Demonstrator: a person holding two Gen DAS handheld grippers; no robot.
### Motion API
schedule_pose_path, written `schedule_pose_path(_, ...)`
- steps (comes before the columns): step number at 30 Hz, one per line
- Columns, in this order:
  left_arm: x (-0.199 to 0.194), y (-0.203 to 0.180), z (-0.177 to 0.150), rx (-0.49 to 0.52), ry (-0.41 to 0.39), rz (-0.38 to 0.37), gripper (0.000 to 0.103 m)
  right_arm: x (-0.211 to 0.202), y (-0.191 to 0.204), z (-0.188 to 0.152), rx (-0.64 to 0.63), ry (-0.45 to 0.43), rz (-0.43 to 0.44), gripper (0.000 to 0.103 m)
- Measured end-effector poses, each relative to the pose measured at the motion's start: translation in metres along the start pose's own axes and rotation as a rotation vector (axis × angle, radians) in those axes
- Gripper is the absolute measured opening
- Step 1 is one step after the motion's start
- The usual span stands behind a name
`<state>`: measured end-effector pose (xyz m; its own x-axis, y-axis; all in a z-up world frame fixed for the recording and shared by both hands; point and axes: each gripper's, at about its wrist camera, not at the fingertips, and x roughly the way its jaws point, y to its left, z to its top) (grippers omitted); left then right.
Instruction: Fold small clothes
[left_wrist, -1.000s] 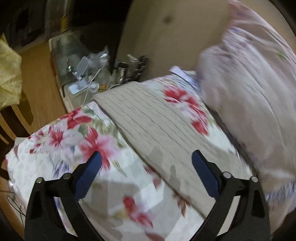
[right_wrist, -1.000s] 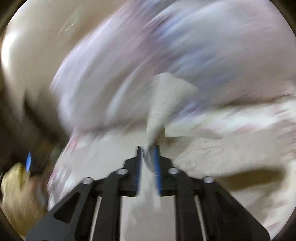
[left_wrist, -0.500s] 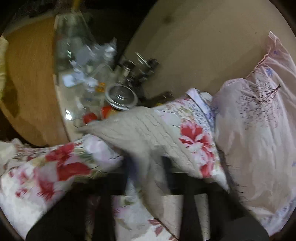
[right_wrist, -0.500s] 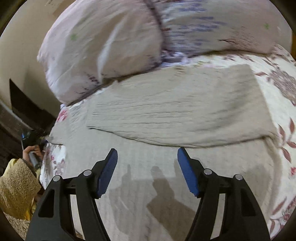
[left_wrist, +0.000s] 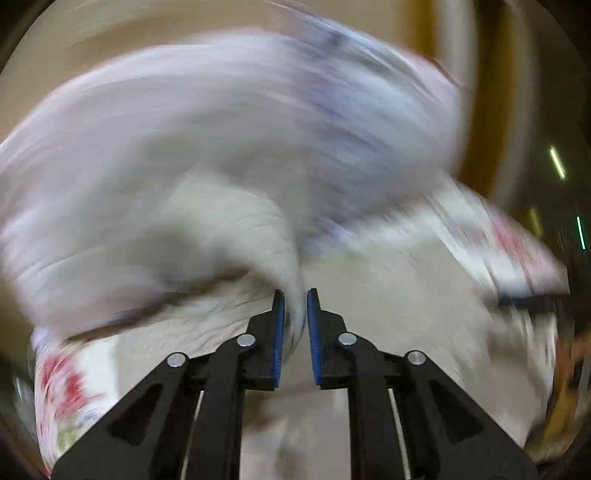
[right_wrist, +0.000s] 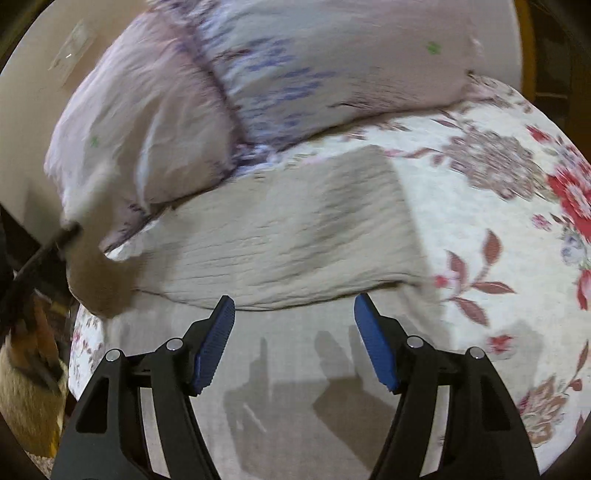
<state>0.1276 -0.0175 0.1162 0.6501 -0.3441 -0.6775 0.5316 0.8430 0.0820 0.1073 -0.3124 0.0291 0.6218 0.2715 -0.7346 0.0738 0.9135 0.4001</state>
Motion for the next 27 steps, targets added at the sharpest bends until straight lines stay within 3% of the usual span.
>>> schedule_pose_path(2, 0.019, -0.037, -0.016, 0.061, 0.088, 0.006, 0.016, -0.003, -0.018, -0.001, 0.035, 0.020, -0.010, 0.069)
schedule_pose_path(3, 0.020, -0.032, -0.027, 0.014, 0.116, 0.017, 0.020, -0.006, -0.027, -0.002, 0.047, 0.024, -0.009, 0.069)
schedule_pose_path(5, 0.013, -0.005, -0.050, -0.136, 0.160, 0.074, 0.045, -0.018, -0.047, -0.011, 0.062, 0.033, -0.014, 0.074)
schedule_pose_path(8, -0.025, 0.038, -0.102, -0.357, 0.197, 0.178, 0.068, -0.028, -0.073, -0.029, 0.107, 0.081, -0.001, 0.074)
schedule_pose_path(12, -0.066, 0.062, -0.165, -0.565, 0.283, 0.238, 0.072, -0.034, -0.105, -0.065, 0.209, 0.199, 0.104, 0.064)
schedule_pose_path(15, -0.083, 0.056, -0.213, -0.693, 0.334, 0.184, 0.067, -0.038, -0.110, -0.093, 0.243, 0.268, 0.210, 0.053)
schedule_pose_path(16, -0.084, 0.047, -0.222, -0.717, 0.339, 0.158, 0.058, -0.039, -0.109, -0.100, 0.252, 0.298, 0.249, 0.045)
schedule_pose_path(17, -0.091, 0.038, -0.230, -0.734, 0.328, 0.141, 0.056, -0.037, -0.108, -0.111, 0.264, 0.344, 0.298, 0.035)
schedule_pose_path(19, -0.099, 0.021, -0.238, -0.760, 0.311, 0.072, 0.048, -0.034, -0.104, -0.133, 0.276, 0.429, 0.374, 0.026)
schedule_pose_path(20, -0.100, 0.016, -0.242, -0.780, 0.311, 0.033, 0.038, -0.035, -0.103, -0.139, 0.277, 0.439, 0.395, 0.022)
schedule_pose_path(22, -0.106, 0.007, -0.250, -0.818, 0.305, -0.005, 0.036, -0.032, -0.099, -0.152, 0.286, 0.493, 0.454, 0.010)
schedule_pose_path(24, -0.105, 0.002, -0.252, -0.857, 0.316, -0.047, 0.024, -0.030, -0.091, -0.157, 0.259, 0.518, 0.476, 0.009)
schedule_pose_path(25, -0.102, 0.000, -0.254, -0.884, 0.325, -0.075, 0.012, -0.030, -0.088, -0.155, 0.249, 0.511, 0.490, 0.009)
schedule_pose_path(27, -0.099, -0.004, -0.252, -0.904, 0.328, -0.109, 0.011, -0.033, -0.079, -0.139, 0.239, 0.455, 0.533, 0.009)
